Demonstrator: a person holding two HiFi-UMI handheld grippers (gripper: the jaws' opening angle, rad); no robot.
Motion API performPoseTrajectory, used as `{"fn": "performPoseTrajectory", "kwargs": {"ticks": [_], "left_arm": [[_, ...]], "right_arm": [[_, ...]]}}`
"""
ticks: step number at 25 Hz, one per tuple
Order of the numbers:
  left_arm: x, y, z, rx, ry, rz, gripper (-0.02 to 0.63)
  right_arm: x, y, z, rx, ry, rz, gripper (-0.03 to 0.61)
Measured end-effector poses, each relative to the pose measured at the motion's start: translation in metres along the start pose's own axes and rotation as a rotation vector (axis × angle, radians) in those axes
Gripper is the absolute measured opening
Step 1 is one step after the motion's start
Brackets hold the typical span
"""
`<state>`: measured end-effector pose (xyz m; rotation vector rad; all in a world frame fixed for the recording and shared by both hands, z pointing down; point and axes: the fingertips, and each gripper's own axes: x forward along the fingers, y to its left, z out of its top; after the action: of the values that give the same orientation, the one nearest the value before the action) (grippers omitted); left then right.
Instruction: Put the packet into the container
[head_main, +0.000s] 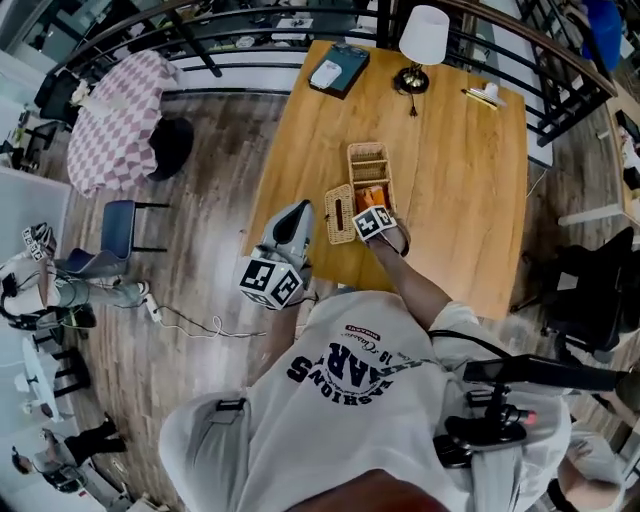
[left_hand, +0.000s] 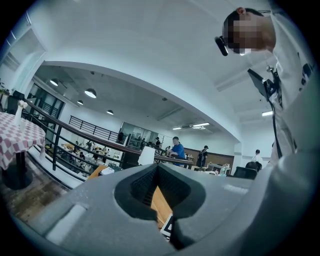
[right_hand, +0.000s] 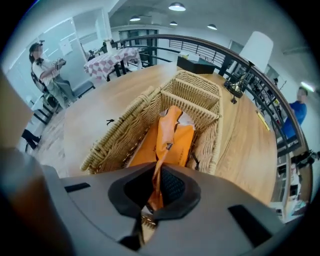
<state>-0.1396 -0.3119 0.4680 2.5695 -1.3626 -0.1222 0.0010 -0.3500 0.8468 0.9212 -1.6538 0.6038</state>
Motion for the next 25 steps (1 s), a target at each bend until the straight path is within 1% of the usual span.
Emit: {"fn": "performPoseTrajectory", "kwargs": {"ticks": [7, 9, 15, 20, 21, 23, 25], "left_arm": [[-0.002, 0.0, -0.011, -0.025, 0.017, 0.004, 0.0], [-0.002, -0.001, -0.011, -0.024, 0.018, -0.002, 0.0], [-0.002, -0.003, -0.007, -0.015, 0.013, -0.016, 0.0], [-0.004, -0.001, -0.004, -0.022, 0.001, -0.023, 0.0], [-0.004, -0.002, -0.004, -0.023, -0.001, -0.026, 0.0], [-0.005, -0.005, -0.004, -0.022, -0.003, -0.034, 0.0], [-0.004, -0.005, -0.005, -0.021, -0.002, -0.044, 0.0]], "right_arm": [[0.012, 0.005, -0.016, -0.199, 0.116, -0.049, 0.01], [0.015, 0.004, -0.02, -0.222, 0.134, -0.062, 0.011], [0.015, 0.001, -0.024, -0.236, 0.134, -0.059, 0.011], [0.013, 0.002, -0.025, -0.222, 0.125, -0.029, 0.018], [0.012, 0.002, -0.026, -0.211, 0.12, -0.016, 0.028], [0.01, 0.003, -0.027, -0.175, 0.106, 0.019, 0.067], [0.009, 0.007, -0.026, -0.137, 0.089, 0.067, 0.122]]}}
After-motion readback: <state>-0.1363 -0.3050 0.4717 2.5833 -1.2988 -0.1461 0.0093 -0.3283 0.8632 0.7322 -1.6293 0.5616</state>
